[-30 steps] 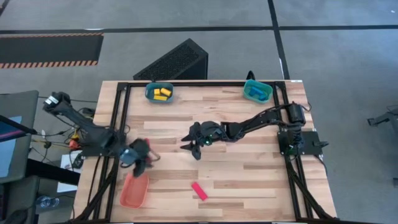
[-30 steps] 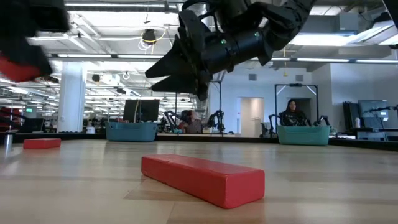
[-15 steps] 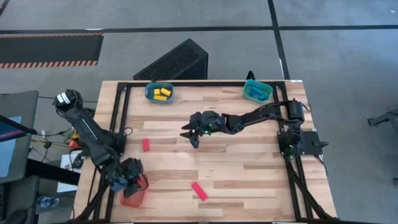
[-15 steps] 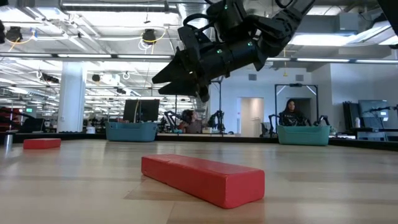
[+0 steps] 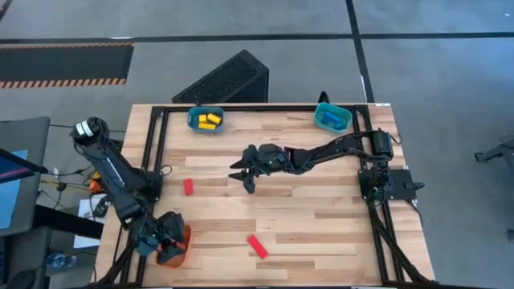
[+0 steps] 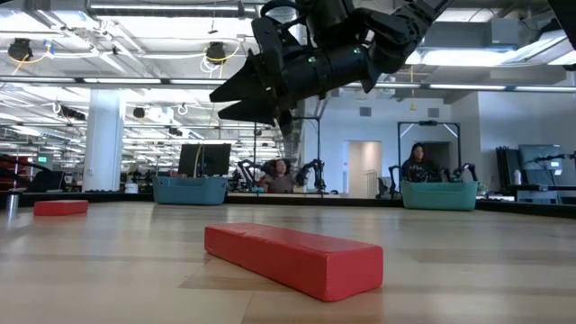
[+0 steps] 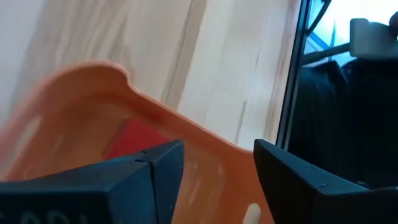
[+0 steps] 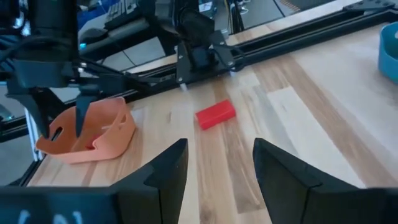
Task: Sort & place blocks by color
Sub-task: Put the left red block into the orange bin
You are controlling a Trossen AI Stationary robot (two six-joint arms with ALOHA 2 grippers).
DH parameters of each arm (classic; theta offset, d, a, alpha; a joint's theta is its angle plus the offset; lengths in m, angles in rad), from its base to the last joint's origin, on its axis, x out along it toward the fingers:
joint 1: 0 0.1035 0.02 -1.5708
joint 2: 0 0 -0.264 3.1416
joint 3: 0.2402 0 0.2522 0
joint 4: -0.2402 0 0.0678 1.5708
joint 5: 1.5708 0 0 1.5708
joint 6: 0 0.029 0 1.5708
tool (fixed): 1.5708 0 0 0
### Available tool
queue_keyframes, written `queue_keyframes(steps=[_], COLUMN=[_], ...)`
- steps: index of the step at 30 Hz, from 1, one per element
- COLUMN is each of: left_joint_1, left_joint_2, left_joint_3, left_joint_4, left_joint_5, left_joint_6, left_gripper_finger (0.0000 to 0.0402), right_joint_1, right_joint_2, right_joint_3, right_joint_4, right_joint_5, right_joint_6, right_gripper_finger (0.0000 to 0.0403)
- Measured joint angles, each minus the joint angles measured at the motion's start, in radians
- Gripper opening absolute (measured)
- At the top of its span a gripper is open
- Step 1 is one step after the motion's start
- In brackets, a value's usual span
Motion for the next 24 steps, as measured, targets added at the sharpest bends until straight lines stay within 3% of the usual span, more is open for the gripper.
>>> queue_keyframes(steps=[10, 17, 20, 24], left_joint_1=[0.004, 0.067, 0.137, 0.257], left_joint_2=[-0.079, -0.099, -0.094, -0.093], left_joint_3=[0.129, 0.168, 0.168, 0.168], left_joint_4=[-0.286, -0.548, -0.633, -0.768], left_joint_5=[-0.118, -0.441, -0.404, -0.27], left_joint_6=[0.026, -0.165, -0.261, -0.296], left_gripper_finger=[0.0148, 0.0125, 0.0122, 0.0136], right_joint_1=[0.005, -0.004, -0.009, -0.011], right_joint_2=[0.0, 0.0, 0.0, 0.0], right_joint_3=[0.0, 0.0, 0.0, 0.0], right_joint_4=[-0.033, -0.024, -0.027, -0.03], right_joint_5=[0.001, 0.004, 0.006, 0.006], right_joint_6=[-0.002, -0.004, -0.017, -0.028], right_gripper_finger=[0.0196, 0.0195, 0.0193, 0.0192])
